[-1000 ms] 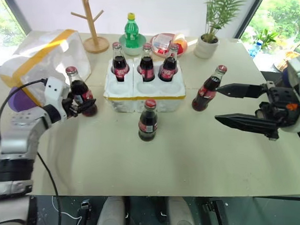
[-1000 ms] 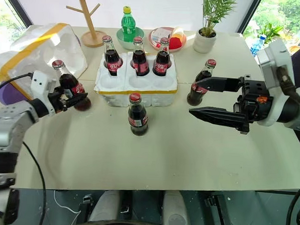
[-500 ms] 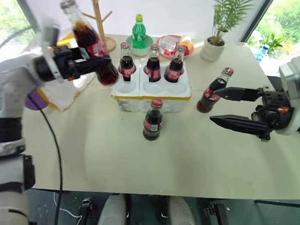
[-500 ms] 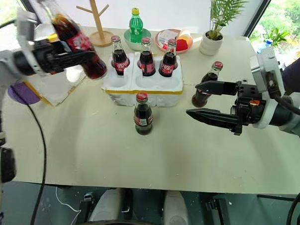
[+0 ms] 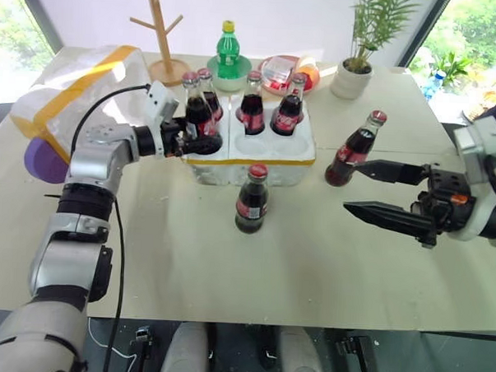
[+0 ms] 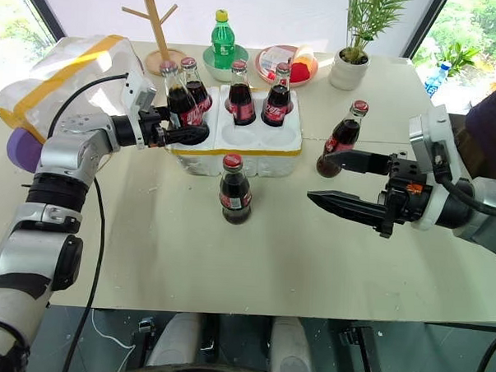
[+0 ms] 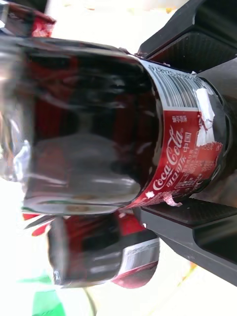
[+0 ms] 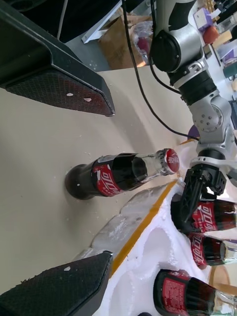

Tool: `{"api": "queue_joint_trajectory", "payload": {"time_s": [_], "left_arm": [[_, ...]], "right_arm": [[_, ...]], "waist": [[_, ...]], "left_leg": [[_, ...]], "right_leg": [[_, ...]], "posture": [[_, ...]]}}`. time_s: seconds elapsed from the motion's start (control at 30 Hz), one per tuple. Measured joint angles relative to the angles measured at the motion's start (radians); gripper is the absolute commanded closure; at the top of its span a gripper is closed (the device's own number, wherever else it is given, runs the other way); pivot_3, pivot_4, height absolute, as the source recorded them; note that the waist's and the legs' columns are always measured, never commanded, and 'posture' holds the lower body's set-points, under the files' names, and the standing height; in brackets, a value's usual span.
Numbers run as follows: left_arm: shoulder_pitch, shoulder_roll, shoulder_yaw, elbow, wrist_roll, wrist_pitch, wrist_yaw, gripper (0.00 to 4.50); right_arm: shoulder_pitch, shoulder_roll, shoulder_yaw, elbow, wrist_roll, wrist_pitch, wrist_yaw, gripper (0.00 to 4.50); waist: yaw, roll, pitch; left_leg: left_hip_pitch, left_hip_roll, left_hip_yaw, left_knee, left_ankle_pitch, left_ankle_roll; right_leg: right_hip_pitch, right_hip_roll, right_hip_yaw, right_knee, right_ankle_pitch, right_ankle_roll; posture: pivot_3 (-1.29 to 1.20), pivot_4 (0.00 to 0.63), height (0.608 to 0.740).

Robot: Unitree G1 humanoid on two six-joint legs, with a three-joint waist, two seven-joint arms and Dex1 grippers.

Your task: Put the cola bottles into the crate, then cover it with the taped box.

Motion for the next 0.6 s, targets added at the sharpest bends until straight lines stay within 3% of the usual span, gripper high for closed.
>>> {"api": "queue_joint_trajectory", "payload": {"time_s": [0.17, 0.4, 0.5, 0.6], "left_arm": [[0.021, 0.046, 0.014, -0.091, -0.01, 0.039, -0.04, 0.04], [0.085, 0.287, 0.146, -0.359, -0.203, 0.325, -0.169, 0.04], [0.224, 0.454, 0.229, -0.551, -0.315, 0.453, -0.264, 0.04], [0.356, 0.496, 0.255, -0.692, -0.375, 0.511, -0.299, 0.04]], "right_arm": [[0.011, 0.019, 0.086, -0.002, -0.127, -0.081, 0.003, 0.0], [-0.019, 0.124, 0.271, 0.021, -0.287, -0.185, 0.005, 0.0], [-0.068, 0.201, 0.379, 0.078, -0.37, -0.219, 0.0, 0.0], [-0.107, 0.256, 0.465, 0.12, -0.429, -0.243, 0.009, 0.0]], "waist": [[-0.004, 0.0, 0.0], [-0.023, 0.0, 0.0], [-0.032, 0.002, -0.001], [-0.017, 0.003, -0.001]], "left_leg": [[0.002, 0.0, -0.001, 0.0, 0.0, -0.001], [0.002, 0.002, -0.002, 0.0, 0.001, -0.001], [0.003, 0.002, -0.001, 0.0, 0.001, -0.001], [0.003, 0.002, -0.001, 0.0, 0.001, -0.002]], "right_leg": [[0.001, 0.001, 0.0, 0.002, 0.0, 0.0], [0.0, 0.001, 0.001, 0.003, 0.0, 0.0], [0.0, 0.0, 0.002, 0.003, 0.0, 0.0], [0.001, 0.0, 0.0, 0.004, -0.001, -0.001]], "posture": [[0.0, 0.15, 0.74], [0.0, 0.15, 0.74], [0.0, 0.15, 0.74], [0.0, 0.15, 0.74]]}}
